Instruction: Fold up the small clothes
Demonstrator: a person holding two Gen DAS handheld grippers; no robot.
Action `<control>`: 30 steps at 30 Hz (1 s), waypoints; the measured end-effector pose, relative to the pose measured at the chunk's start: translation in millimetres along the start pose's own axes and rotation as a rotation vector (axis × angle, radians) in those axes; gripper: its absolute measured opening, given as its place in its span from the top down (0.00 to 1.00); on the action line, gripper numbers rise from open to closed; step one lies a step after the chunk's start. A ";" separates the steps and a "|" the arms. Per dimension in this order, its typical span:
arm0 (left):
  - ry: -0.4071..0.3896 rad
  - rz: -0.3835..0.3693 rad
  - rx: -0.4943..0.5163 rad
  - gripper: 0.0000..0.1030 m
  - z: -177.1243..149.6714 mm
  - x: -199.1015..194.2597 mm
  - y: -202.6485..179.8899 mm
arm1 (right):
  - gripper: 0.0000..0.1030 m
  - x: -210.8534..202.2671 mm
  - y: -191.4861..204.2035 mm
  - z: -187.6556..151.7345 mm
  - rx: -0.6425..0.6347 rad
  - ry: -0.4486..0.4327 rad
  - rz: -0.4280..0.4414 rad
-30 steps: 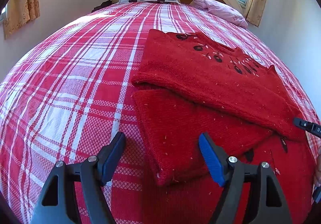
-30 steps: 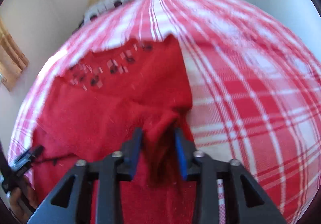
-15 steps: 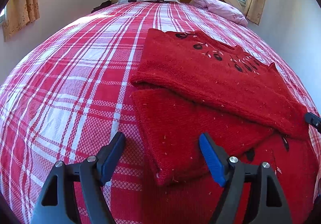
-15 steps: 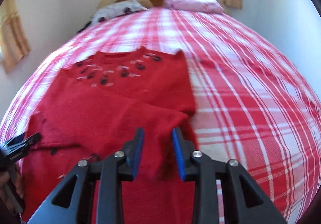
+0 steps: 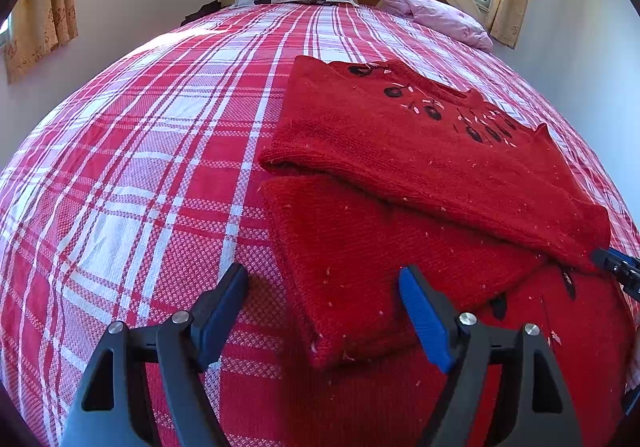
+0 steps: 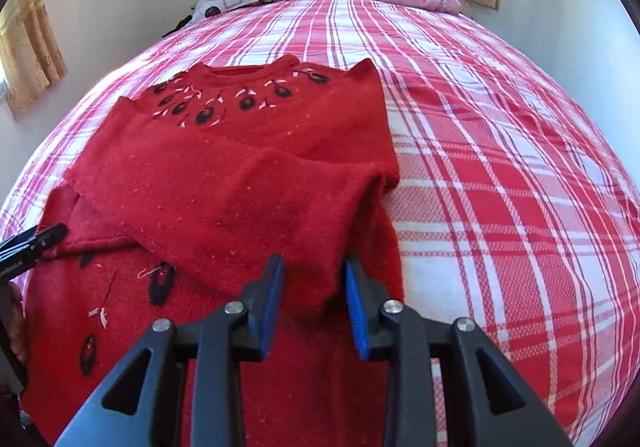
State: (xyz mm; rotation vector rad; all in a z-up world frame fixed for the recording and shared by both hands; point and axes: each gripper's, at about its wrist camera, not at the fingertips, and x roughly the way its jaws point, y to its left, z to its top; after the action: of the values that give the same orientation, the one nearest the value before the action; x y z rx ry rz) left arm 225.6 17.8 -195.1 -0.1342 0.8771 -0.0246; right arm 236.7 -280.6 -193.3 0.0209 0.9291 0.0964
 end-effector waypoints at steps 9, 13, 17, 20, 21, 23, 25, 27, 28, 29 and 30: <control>-0.003 -0.020 0.027 0.21 -13.0 -11.3 2.5 | 0.66 -1.1 -0.4 -9.7 -0.015 0.013 -0.003; 0.011 -0.022 0.031 0.18 -11.8 -8.7 0.7 | 0.64 -0.5 -7.5 -9.2 -0.003 0.020 0.036; 0.009 -0.012 0.043 0.18 -17.7 -18.3 0.6 | 0.57 -11.1 -12.3 -8.1 0.032 0.017 0.080; 0.001 -0.001 0.068 0.18 -30.4 -26.0 1.0 | 0.56 -17.5 -17.2 -15.4 0.030 0.000 0.075; -0.001 0.004 0.080 0.18 -32.4 -27.7 0.3 | 0.56 -16.2 -18.7 -18.6 0.026 0.003 0.083; -0.002 0.009 0.076 0.18 -35.7 -31.8 2.0 | 0.56 -17.6 -20.1 -21.1 0.027 -0.010 0.091; 0.000 0.013 0.073 0.18 -39.8 -35.6 4.4 | 0.56 -23.9 -20.5 -23.1 0.038 -0.019 0.101; -0.005 0.014 0.083 0.18 -48.1 -41.9 6.9 | 0.55 -31.8 -20.2 -28.6 0.031 -0.021 0.106; -0.009 0.015 0.087 0.18 -53.0 -45.6 7.9 | 0.55 -34.9 -21.3 -32.5 0.026 -0.019 0.098; -0.013 0.013 0.087 0.18 -57.9 -49.7 9.4 | 0.55 -37.7 -22.7 -36.6 0.022 -0.018 0.090; -0.013 0.012 0.087 0.18 -62.5 -53.1 10.5 | 0.55 -40.9 -24.6 -41.2 0.021 -0.018 0.082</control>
State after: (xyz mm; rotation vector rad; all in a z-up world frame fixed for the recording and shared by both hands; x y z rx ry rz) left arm 143.2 25.6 -195.2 -0.0478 0.8620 -0.0502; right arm 181.2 -309.9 -186.7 0.0796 0.9112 0.1626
